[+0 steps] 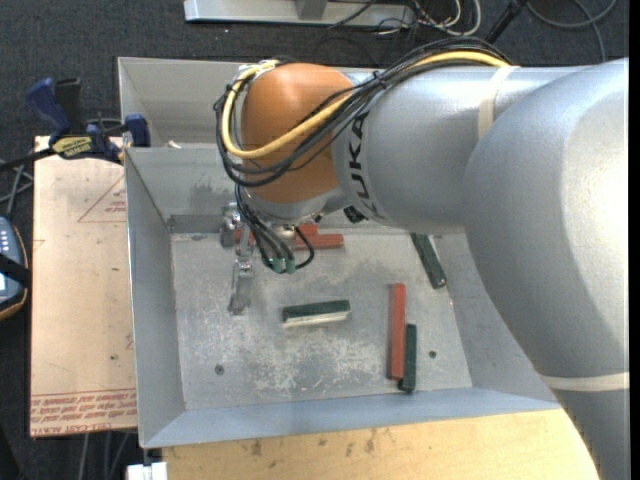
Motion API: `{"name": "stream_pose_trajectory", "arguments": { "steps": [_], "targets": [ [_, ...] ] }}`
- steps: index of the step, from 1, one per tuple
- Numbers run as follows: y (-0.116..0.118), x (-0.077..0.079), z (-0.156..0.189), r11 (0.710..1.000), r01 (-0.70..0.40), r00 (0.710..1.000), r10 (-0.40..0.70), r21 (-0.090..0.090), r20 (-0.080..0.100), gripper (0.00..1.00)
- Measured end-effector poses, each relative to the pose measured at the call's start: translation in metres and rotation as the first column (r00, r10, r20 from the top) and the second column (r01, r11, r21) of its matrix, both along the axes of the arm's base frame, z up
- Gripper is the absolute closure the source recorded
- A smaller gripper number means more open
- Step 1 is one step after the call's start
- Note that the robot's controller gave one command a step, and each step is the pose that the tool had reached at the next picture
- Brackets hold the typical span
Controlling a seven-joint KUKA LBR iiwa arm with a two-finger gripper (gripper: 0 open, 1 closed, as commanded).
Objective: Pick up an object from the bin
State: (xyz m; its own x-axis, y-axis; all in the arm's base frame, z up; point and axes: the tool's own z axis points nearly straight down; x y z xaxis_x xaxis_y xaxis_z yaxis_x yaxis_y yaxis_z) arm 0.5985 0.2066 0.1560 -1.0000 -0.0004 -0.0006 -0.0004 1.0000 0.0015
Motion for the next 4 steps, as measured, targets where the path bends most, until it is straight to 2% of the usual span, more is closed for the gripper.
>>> {"name": "stream_pose_trajectory", "arguments": {
  "steps": [1,2,3,4],
  "targets": [
    [-0.006,-0.001,-0.002,1.000,-0.027,1.000,0.027,0.002,0.002,0.00],
    [-0.091,-0.005,-0.050,0.987,-0.163,0.987,0.163,0.000,0.000,1.00],
    [-0.091,-0.005,-0.050,0.987,-0.163,0.987,0.163,0.000,0.000,0.00],
    [-0.091,-0.005,-0.050,0.987,-0.163,0.987,0.163,0.000,0.000,0.00]
  ]
}}
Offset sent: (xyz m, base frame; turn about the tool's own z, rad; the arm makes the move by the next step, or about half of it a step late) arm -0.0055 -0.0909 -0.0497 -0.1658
